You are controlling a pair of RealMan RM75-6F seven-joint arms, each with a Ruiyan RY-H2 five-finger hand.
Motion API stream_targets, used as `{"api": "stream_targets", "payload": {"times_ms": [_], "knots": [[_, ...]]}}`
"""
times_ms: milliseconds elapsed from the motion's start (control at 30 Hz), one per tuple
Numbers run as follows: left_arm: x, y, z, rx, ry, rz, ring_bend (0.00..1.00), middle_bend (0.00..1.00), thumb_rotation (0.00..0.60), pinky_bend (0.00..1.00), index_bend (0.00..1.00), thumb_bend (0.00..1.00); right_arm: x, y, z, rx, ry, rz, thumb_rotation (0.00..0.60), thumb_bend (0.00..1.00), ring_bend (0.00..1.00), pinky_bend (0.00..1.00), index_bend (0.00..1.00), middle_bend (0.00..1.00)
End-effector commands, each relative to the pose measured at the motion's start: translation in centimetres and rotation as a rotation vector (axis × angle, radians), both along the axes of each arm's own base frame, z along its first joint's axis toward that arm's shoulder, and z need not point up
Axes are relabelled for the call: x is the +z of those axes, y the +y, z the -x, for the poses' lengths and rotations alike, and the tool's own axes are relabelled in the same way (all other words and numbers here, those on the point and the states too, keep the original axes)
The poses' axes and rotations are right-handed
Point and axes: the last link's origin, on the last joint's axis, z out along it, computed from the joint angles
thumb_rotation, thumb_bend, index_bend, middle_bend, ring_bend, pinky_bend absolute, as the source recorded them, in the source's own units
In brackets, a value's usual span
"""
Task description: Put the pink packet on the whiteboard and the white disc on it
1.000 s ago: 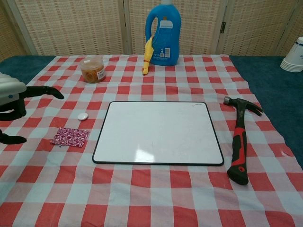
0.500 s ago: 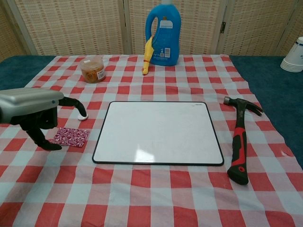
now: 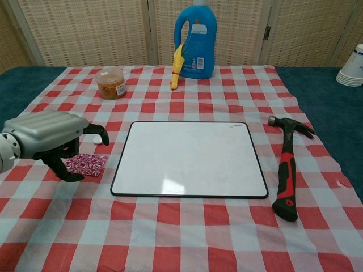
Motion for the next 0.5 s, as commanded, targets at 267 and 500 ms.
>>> {"api": "stream_targets", "payload": {"times_ms": [267,500], "knots": [[-1.2,0.3,1.2,-0.07,0.046,0.005,1.0,1.0,0.6,0.99,0.28,0.24,0.2,0.0,0.1,-0.001,-0.004,0.005,0.6,0.02,0.05,0.13,0.06,0.12],[-1.3,0.6,1.4,-0.086,0.059,0.014,1.0,1.0,0.6,0.99,0.29,0.24,0.2,0.0,0.0,0.0,-0.006,0.003,0.6,0.02,0.05,0.13,0.06,0.12]]}}
